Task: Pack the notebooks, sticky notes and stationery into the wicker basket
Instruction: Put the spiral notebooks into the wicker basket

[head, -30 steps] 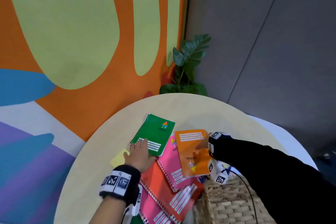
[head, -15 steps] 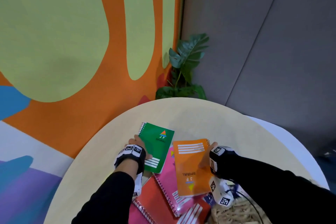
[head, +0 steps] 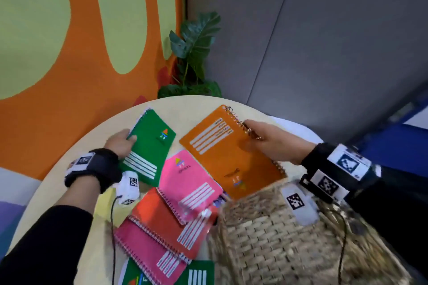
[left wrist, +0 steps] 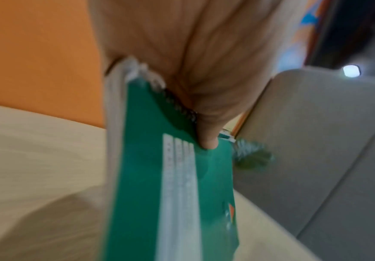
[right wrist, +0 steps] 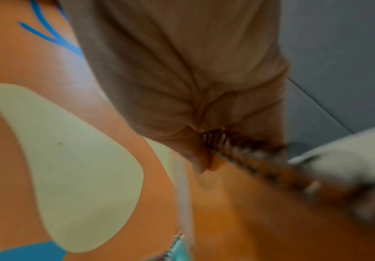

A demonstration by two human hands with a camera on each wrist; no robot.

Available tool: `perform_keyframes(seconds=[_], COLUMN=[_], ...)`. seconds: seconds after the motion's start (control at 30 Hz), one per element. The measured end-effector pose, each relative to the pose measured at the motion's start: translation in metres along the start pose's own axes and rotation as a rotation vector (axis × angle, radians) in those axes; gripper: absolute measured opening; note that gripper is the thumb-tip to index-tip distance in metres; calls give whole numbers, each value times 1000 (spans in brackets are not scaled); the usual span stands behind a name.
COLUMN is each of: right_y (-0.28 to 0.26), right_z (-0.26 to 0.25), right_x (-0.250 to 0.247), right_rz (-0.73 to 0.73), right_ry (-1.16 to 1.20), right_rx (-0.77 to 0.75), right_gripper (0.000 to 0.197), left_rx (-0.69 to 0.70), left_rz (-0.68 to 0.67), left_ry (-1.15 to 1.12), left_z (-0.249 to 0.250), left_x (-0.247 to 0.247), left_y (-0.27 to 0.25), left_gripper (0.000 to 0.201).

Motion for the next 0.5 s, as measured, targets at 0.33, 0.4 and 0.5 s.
perform_keyframes(seconds=[0.33,0.4,0.5], right_y=[-112,-120,-126], right_z=[67,94,146], right_x=[84,129,167], right_rz=[-307,-430,-685], right_ry=[-1264,-1404,-1575], right_rx=[-281,-332,-247], right_gripper=[13,12,31], left_rx=[227,211,140], left_rz=[285,242,172], left_ry=[-901,-1024,-1129], left_z=[68,78,83], left_x=[-44,-27,9], left_y=[-161,-191,-229], left_gripper=[36,38,30])
Point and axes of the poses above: each hand's wrist, its own y-axis towards the middle knuckle, its own x-axis out of the palm, z = x × y, the point moved 9 cm from there along y, towards the middle knuckle, and after that the axes turned 9 degrees about x, right-handed, at the moved point
